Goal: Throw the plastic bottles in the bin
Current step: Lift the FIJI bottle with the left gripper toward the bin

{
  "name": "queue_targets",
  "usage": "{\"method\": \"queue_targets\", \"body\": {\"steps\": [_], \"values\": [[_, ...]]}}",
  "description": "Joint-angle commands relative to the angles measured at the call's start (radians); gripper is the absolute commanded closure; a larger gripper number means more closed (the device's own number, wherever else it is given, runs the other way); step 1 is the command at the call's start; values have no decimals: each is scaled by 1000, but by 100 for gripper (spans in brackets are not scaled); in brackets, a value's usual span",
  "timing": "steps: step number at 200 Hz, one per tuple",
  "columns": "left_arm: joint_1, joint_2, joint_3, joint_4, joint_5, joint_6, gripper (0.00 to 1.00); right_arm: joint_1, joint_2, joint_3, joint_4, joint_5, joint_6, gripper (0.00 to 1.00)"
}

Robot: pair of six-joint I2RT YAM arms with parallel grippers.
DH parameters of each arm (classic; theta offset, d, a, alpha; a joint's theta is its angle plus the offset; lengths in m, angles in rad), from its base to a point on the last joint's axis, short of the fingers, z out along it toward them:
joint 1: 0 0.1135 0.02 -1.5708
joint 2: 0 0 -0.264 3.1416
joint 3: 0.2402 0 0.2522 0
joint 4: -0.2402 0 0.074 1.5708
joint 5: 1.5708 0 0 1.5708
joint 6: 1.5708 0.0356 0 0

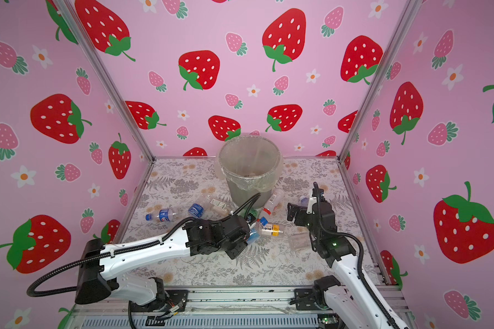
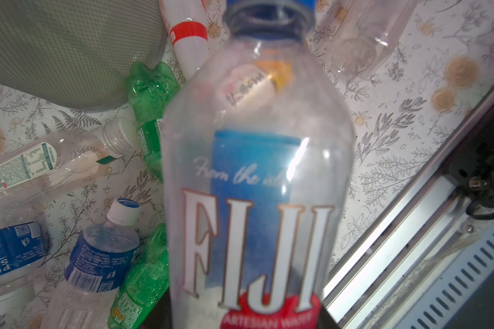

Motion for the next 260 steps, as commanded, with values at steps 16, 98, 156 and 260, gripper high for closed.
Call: {"method": "queue_targets", "body": {"steps": [16, 98, 156, 260], "values": [[-2, -60, 62, -20, -55, -38, 52, -7, -16, -20, -3, 20, -14, 1], [21, -146, 90, -23, -56, -74, 53, -9, -23, -23, -10, 41, -17, 1], [46, -215, 103, 27, -73, -87, 53, -10, -11, -24, -10, 54, -16, 1], [228, -454, -51, 217, -55, -122, 52, -12, 37, -25, 19, 38, -13, 1]]}}
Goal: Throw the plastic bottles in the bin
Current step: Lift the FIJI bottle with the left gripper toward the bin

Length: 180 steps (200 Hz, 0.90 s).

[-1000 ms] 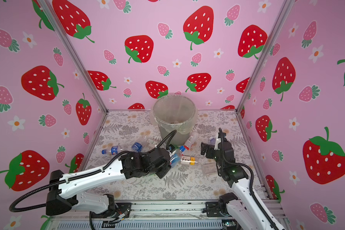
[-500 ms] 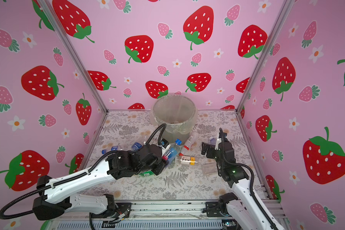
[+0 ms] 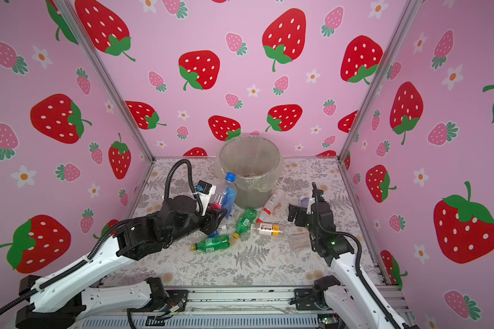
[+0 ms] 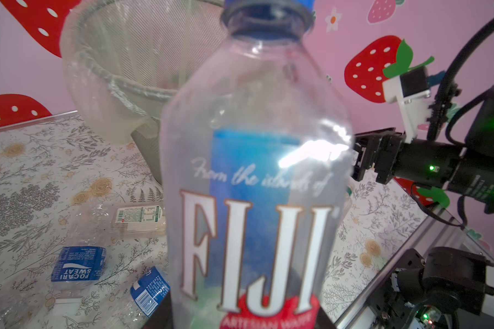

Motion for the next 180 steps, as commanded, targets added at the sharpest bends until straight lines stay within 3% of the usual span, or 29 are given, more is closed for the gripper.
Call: {"method": "queue_targets", "body": {"steps": [1, 110, 180], "values": [[44, -51, -41, 72, 14, -22, 52, -7, 7, -11, 20, 3, -5, 1], [206, -269, -303, 358, 205, -91, 52, -11, 62, 8, 43, -18, -14, 1], [227, -269, -284, 359, 221, -89, 51, -16, 68, 6, 48, -19, -22, 1]]}}
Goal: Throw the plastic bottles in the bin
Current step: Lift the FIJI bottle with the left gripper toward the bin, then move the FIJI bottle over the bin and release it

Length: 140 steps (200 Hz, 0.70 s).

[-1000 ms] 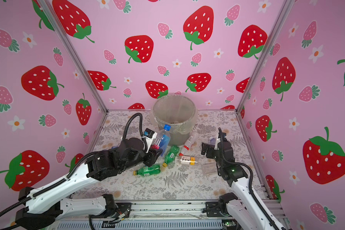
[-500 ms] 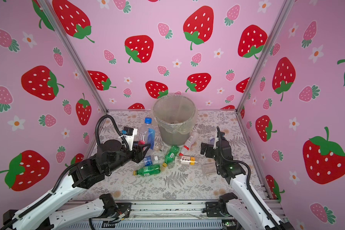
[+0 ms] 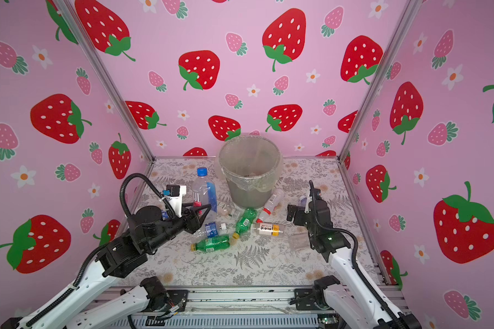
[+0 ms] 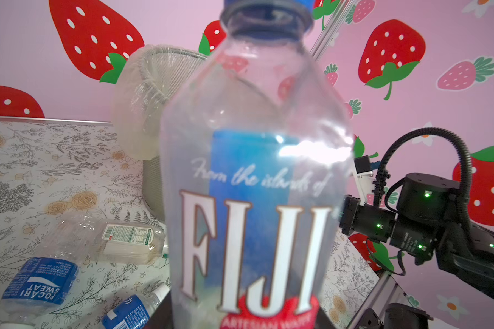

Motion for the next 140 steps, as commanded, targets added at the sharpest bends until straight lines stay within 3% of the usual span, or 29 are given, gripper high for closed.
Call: {"method": "queue_targets", "body": {"steps": [1, 29, 76, 92, 110, 120, 129, 140], "values": [[4, 17, 37, 30, 10, -3, 51, -9, 2, 6, 18, -5, -8, 1], [4, 125, 176, -5, -14, 38, 51, -11, 7, 8, 25, -5, -11, 1], [9, 457, 519, -34, -10, 109, 50, -16, 16, 6, 33, -11, -17, 1], [17, 631, 680, -98, -14, 133, 38, -20, 14, 7, 33, -13, -20, 1], [31, 851, 944, -243, -46, 152, 33, -23, 11, 11, 35, -17, -20, 1], [39, 951, 1083, -316, -38, 155, 21, -25, 12, 14, 35, -19, -20, 1], [50, 1026, 1216, -403, -38, 141, 0, -26, 10, 21, 32, -24, -23, 1], [53, 1065, 1318, -486, -57, 134, 1, -28, 4, 26, 24, -23, -25, 1]]}}
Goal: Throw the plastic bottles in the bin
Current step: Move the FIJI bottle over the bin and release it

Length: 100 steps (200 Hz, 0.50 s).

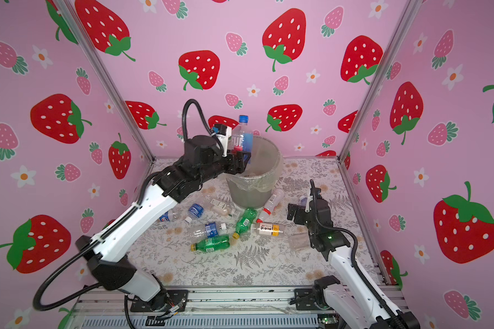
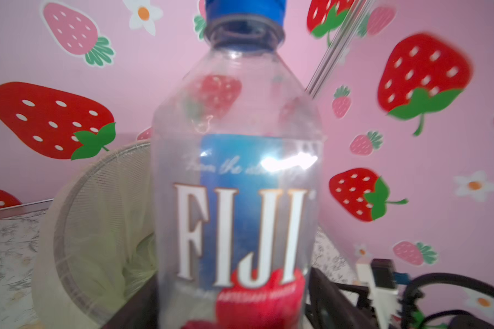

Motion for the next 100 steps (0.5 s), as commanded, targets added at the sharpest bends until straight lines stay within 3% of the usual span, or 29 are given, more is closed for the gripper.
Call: {"method": "queue_targets", "body": {"steps": [1, 29, 100], "values": [[20, 114, 252, -279, -35, 5, 1, -8, -13, 27, 2, -9, -17, 1], [31, 9, 173, -262, -92, 7, 1, -14, -44, 26, -16, 9, -29, 1], [126, -300, -166, -199, -36, -15, 1, -23, -18, 68, -34, 17, -34, 1]]}}
